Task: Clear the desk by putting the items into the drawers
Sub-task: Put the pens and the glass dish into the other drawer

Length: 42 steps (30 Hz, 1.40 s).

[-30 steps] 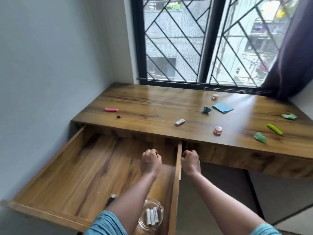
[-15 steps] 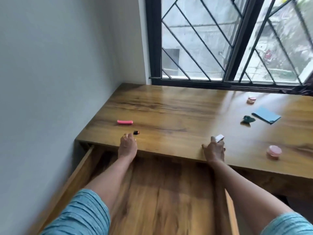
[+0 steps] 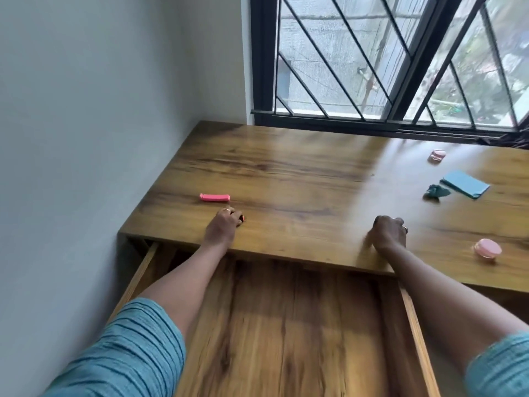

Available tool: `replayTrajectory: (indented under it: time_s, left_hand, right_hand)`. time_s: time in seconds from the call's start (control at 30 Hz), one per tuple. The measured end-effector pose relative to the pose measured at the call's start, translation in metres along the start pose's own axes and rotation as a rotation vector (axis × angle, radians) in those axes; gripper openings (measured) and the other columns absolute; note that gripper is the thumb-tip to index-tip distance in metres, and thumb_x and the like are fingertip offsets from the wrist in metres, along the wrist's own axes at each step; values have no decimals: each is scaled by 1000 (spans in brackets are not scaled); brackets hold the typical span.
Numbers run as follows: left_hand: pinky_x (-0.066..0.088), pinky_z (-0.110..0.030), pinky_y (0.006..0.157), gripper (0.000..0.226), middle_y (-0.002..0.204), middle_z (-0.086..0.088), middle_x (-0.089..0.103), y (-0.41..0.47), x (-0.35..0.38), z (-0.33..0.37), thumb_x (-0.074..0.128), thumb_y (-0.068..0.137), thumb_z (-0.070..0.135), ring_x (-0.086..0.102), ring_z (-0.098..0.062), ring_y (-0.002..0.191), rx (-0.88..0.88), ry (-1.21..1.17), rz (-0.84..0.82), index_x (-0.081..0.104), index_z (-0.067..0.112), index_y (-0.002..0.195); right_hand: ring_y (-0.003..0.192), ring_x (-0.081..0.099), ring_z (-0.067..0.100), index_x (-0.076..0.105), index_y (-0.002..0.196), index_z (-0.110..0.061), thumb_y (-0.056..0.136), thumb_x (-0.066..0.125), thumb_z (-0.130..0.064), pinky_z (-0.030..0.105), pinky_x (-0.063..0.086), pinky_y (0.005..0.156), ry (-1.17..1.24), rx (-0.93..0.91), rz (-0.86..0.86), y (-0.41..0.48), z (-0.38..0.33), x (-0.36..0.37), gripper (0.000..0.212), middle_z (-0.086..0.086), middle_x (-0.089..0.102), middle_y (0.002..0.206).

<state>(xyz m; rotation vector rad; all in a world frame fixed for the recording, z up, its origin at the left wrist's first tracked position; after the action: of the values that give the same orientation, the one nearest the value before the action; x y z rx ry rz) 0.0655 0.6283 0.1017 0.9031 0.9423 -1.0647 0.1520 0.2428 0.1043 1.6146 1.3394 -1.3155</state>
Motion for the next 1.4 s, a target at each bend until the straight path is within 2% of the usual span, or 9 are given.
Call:
replayTrajectory:
  time_s: [0.23,0.3,0.43,0.53,0.6,0.7,0.9,1.2,1.4]
  left_hand:
    - [49,-33,90,31,113,-17,65,-78,-30,14,55,94,19,62,-30,105,18,-119,139,61,4,120]
    - [46,-35,92,32,113,-18,64,-110,-34,14,55,93,20,60,-31,106,-42,-165,122,62,5,120]
    - [45,-32,89,32,110,-17,67,-196,-20,3,55,93,24,61,-28,106,-202,-160,10,65,8,118]
    - [55,-32,80,29,98,-12,71,-263,0,-12,58,90,28,67,-25,91,-374,-174,-124,70,8,106]
    - [57,-29,75,24,93,-7,71,-303,11,-18,62,88,29,69,-20,86,-456,-163,-238,69,9,100]
    - [57,-29,75,18,95,-5,70,-352,23,-24,62,89,26,68,-17,87,-502,-114,-360,67,13,99]
    - [43,-22,71,19,111,-5,66,-388,23,-48,52,95,18,63,-18,100,-558,9,-423,61,12,111]
    - [49,-25,78,21,111,-7,65,-390,26,-59,56,93,23,63,-19,102,-543,7,-457,63,13,110]
    - [51,-26,81,23,112,-8,66,-386,26,-54,58,92,24,64,-21,105,-539,24,-464,65,10,109]
  right_hand:
    - [117,51,39,51,127,-22,88,45,-2,39,45,94,27,-44,-63,-67,-20,3,44,22,50,126]
    - [118,51,38,52,129,-19,88,46,-6,39,45,95,28,-81,-83,-98,-31,6,43,20,49,129]
    - [110,54,42,62,112,-4,84,48,-9,39,48,89,66,-258,-46,-189,-61,14,32,24,53,119]
    - [103,57,39,63,104,-5,85,51,-11,36,49,86,217,-332,-182,-266,-74,49,23,21,54,115]
    - [95,63,31,65,104,-8,85,56,-9,35,55,79,315,-348,-308,-314,-74,80,22,16,61,109]
    - [76,62,11,64,106,-11,86,59,-7,17,53,60,357,-377,-455,-381,-60,121,21,2,61,94]
    - [102,60,24,60,117,-10,88,58,-9,30,54,86,247,-394,-549,-448,-48,171,28,10,55,119]
    - [111,50,27,55,115,-7,95,43,-13,36,48,95,166,-346,-494,-465,-54,185,25,17,41,130]
    - [98,53,23,57,112,-6,97,42,-19,32,48,85,123,-386,-451,-468,-57,186,24,13,46,116]
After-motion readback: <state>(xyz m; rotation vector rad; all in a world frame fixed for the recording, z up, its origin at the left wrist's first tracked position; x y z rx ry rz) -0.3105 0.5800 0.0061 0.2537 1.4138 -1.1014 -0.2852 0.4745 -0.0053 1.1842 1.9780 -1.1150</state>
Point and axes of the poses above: each hand's wrist, its own y-axis towards the middle knuckle, its own x-axis out of the palm, z = x × y, the point moved 9 cm from there along y, towards the middle knuckle
